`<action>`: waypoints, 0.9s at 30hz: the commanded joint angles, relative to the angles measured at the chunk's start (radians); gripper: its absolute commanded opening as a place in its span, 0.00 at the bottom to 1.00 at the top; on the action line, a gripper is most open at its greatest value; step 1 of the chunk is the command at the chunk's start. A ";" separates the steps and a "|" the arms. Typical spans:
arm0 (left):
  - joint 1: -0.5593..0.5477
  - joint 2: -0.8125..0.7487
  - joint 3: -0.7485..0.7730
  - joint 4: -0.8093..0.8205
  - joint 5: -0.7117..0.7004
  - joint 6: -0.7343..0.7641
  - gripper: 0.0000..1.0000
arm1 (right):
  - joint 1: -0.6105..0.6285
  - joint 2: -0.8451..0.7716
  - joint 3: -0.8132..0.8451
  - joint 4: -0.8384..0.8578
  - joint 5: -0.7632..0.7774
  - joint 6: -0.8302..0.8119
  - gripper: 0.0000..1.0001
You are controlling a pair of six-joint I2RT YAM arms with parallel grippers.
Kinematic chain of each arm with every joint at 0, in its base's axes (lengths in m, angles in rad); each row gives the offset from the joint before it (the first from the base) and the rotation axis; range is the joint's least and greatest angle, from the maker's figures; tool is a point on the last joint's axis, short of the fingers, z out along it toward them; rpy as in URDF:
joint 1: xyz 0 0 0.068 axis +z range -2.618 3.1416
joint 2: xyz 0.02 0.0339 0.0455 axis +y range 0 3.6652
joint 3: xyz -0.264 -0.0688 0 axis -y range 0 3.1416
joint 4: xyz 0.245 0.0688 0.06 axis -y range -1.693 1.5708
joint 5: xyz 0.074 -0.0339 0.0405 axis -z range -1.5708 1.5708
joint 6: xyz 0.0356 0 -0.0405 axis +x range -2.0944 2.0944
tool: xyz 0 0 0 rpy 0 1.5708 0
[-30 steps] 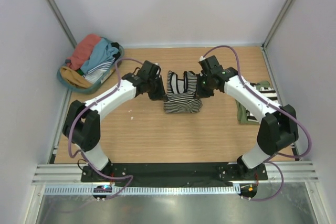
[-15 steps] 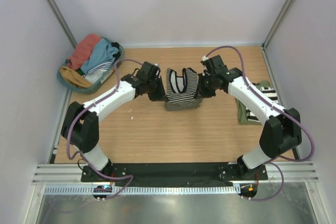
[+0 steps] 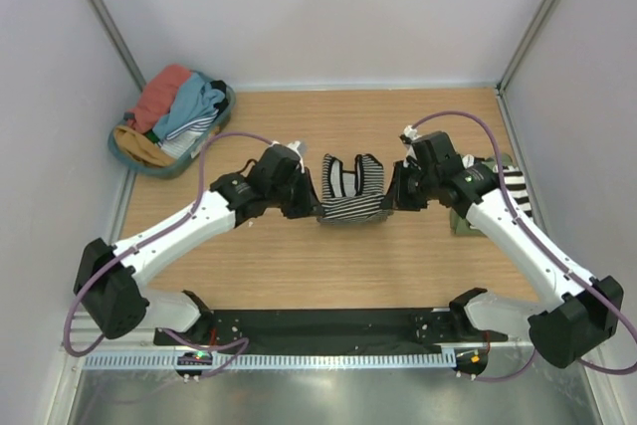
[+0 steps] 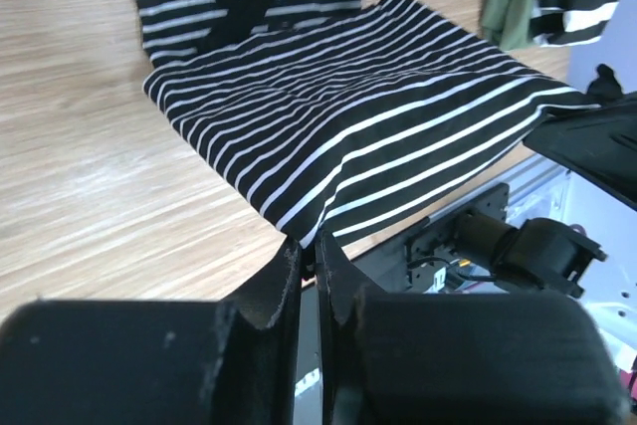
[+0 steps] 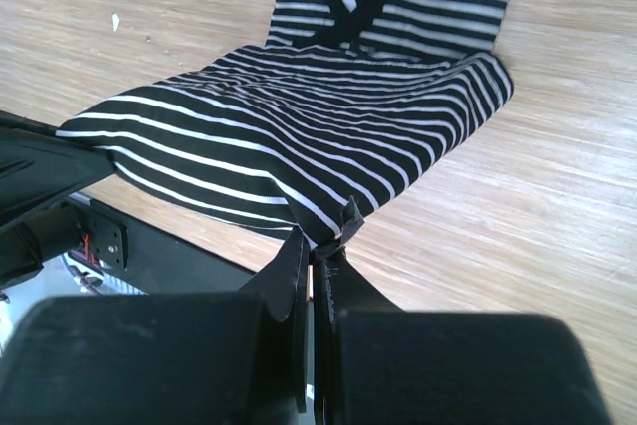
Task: Fold and stack the tank tops
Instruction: Fold the tank top
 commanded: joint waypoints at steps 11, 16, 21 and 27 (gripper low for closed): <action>0.045 0.101 0.122 -0.042 -0.021 0.016 0.10 | 0.000 0.152 0.117 0.008 0.045 -0.020 0.02; 0.111 0.176 0.188 -0.039 0.004 0.038 0.11 | -0.029 0.267 0.207 0.011 0.030 -0.043 0.02; 0.179 0.284 0.287 -0.045 0.055 0.068 0.11 | -0.069 0.382 0.304 0.014 0.019 -0.054 0.03; 0.240 0.511 0.451 -0.025 0.122 0.082 0.08 | -0.113 0.604 0.438 0.015 0.000 -0.082 0.04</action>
